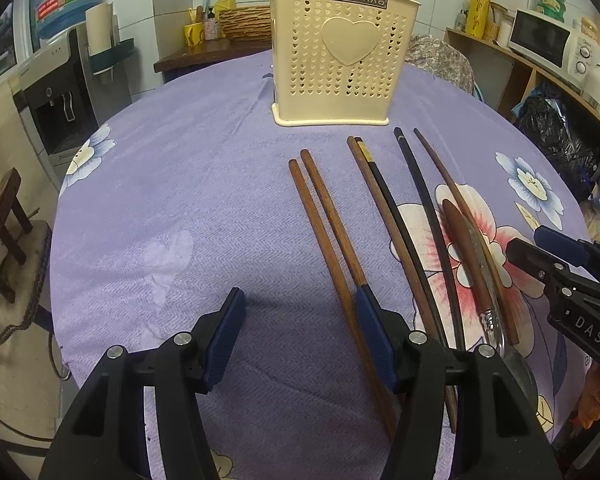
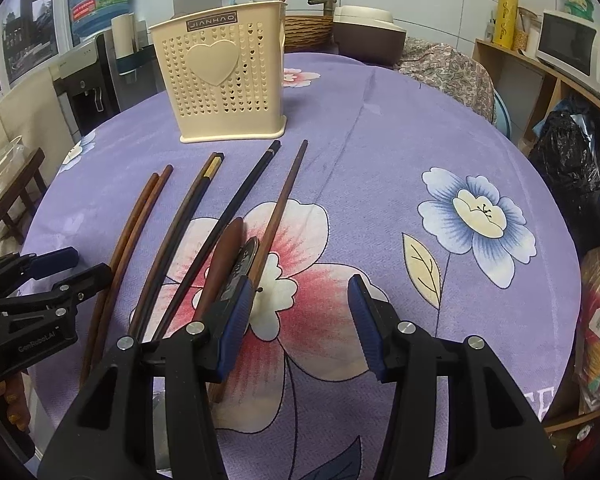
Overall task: Organize utensils
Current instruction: 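Move the right gripper back over the row of chopsticks and spoons, then grasp a metal spoon with the right gripper while the left gripper grasps a wooden chopstick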
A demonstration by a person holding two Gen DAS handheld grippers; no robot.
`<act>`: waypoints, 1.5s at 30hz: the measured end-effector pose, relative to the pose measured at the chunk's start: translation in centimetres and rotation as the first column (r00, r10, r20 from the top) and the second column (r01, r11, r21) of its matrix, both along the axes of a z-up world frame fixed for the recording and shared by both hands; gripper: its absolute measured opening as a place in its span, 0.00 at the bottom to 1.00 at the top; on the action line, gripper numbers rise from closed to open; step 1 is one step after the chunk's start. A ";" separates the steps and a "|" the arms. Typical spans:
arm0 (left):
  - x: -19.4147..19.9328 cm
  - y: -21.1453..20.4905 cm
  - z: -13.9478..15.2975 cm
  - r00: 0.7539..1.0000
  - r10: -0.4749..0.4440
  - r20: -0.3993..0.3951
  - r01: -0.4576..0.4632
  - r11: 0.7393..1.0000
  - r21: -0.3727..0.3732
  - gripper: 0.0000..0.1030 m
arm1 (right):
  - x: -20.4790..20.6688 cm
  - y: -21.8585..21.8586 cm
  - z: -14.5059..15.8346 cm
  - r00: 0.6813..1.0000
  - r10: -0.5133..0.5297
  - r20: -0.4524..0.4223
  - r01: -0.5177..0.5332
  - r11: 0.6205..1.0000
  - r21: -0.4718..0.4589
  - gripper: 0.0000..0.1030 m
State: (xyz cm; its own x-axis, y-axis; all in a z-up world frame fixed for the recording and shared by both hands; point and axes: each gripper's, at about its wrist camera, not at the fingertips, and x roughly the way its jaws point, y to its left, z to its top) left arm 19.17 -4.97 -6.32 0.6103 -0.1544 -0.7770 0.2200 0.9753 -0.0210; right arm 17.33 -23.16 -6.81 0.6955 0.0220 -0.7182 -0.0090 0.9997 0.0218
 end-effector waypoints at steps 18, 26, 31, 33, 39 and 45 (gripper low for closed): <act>0.9 4.0 0.8 0.996 0.087 -0.006 -0.087 0.994 -0.070 0.57 | 2.0 2.2 1.1 0.995 0.102 0.010 -0.103 0.994 0.048 0.38; 0.8 4.3 0.7 0.996 0.085 -0.011 -0.086 0.993 -0.087 0.57 | 3.7 4.1 -0.1 0.992 0.116 -0.057 -0.113 0.992 0.052 0.20; 0.9 4.9 0.6 0.996 0.090 -0.013 -0.091 0.992 -0.092 0.57 | 4.4 4.6 -0.6 0.990 0.116 -0.079 -0.114 0.993 0.031 0.18; 0.9 5.0 0.6 0.996 0.091 -0.013 -0.092 0.991 -0.097 0.57 | 4.9 4.9 -0.8 0.989 0.123 -0.087 -0.122 0.992 0.018 0.18; 0.9 5.0 0.5 0.996 0.091 -0.019 -0.092 0.991 -0.098 0.57 | 6.0 5.4 -0.8 0.983 0.134 -0.124 -0.138 0.990 -0.024 0.18; 1.6 5.3 0.5 0.995 0.094 -0.030 -0.097 0.989 -0.109 0.57 | 6.8 5.2 -0.7 0.980 0.137 -0.145 -0.139 0.990 -0.007 0.18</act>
